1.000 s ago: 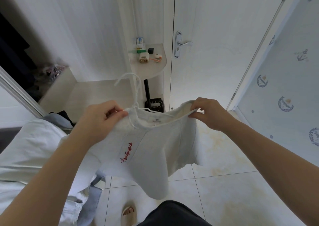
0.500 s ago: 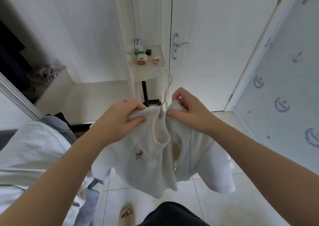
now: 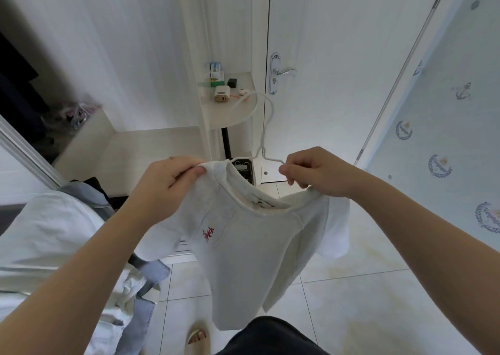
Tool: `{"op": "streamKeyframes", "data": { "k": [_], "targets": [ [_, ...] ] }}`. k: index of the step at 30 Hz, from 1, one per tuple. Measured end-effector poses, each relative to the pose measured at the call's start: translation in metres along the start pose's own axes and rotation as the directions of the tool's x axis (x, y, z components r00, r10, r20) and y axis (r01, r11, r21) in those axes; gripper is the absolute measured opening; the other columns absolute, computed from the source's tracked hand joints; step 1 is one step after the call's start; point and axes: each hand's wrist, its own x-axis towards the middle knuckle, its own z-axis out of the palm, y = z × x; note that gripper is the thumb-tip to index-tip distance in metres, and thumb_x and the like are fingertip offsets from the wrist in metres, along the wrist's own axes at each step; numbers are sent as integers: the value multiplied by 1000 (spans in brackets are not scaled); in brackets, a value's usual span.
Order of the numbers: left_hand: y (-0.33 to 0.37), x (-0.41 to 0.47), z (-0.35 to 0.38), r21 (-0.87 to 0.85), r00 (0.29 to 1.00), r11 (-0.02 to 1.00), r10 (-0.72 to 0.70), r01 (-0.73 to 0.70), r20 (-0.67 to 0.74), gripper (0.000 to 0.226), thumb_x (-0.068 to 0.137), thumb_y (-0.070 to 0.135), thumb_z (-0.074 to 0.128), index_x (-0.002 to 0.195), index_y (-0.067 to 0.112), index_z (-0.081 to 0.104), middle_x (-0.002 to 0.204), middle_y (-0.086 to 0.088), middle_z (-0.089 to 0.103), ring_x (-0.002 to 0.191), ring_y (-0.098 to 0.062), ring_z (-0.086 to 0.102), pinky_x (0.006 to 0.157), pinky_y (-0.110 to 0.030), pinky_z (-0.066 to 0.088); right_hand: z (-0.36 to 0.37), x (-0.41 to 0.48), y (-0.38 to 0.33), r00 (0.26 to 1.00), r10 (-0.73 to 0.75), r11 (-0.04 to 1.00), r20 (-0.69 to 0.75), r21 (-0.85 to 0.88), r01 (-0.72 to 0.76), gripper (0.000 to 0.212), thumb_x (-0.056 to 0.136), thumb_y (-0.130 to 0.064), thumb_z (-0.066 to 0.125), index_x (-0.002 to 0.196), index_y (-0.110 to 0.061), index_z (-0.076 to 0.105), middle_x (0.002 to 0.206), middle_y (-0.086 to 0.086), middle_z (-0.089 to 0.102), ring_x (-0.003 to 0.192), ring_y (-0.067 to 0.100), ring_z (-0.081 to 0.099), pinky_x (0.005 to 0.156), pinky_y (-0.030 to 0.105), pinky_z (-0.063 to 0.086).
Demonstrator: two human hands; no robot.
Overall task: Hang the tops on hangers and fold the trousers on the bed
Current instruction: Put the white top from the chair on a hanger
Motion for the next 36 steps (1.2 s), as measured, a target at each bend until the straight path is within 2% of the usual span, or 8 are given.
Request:
{"op": "streamKeyframes", "data": {
  "k": [4,8,10,15,20,24,28,36],
  "targets": [
    [12,3,8,-33,1000,999,-5,6,28,17,99,37,50,93,48,62,83,15,68,85,-6,62,74,-16,44,9,3,-18,999,-33,997,-30,74,35,39,102,-31,56,68,-11,60,56,-1,38,52,13,33,51,20,30],
    [21,3,11,-18,999,1000,-13,13,35,24,99,31,51,87,51,57,83,19,65,80,0,58,69,-8,37,18,9,-24,997,-50,995,-65,80,55,36,101,-32,57,75,-8,66,48,-15,37,48,7,30,50,18,29],
    [15,4,9,-3,999,1000,-16,16,36,20,99,35,48,87,49,58,79,14,65,81,-3,59,69,-11,38,17,10,-26,994,-66,996,-92,59,72,35,101,-33,57,80,-7,68,47,-15,38,48,6,31,50,17,29],
    [-15,5,-14,39,995,994,-98,99,-26,28,99,46,40,94,31,64,83,6,65,85,-16,60,77,-43,48,0,10,-22,985,-49,992,-164,108,67,38,102,-30,56,73,-6,59,46,-15,38,43,4,34,48,15,31],
    [-25,3,-10,47,992,991,-123,122,7,19,102,42,48,119,42,57,112,16,62,104,-8,54,91,-30,42,0,12,-24,973,-65,980,-220,171,104,40,103,-29,56,66,-12,55,48,-8,35,45,11,29,48,25,26],
    [-33,-8,-2,140,984,976,-153,164,-89,7,102,29,56,107,26,59,95,6,62,83,-15,53,79,-39,47,-9,11,-22,970,-81,981,-231,154,119,41,102,-29,57,63,-16,57,48,-2,33,46,14,27,50,28,25],
    [-31,-11,-7,178,989,979,-81,103,-127,34,102,30,43,115,10,67,101,-1,69,88,-13,56,80,-33,46,-14,9,-16,983,-52,981,-177,175,84,42,102,-31,57,61,-21,59,51,5,34,47,19,26,48,26,26],
    [-29,-2,-20,225,996,970,-93,94,-14,30,99,33,44,114,18,67,98,11,64,98,-19,54,87,-37,45,-1,8,-20,990,-36,971,-136,228,67,41,102,-29,56,64,-15,58,54,8,33,47,17,25,44,20,27]
  ]
}}
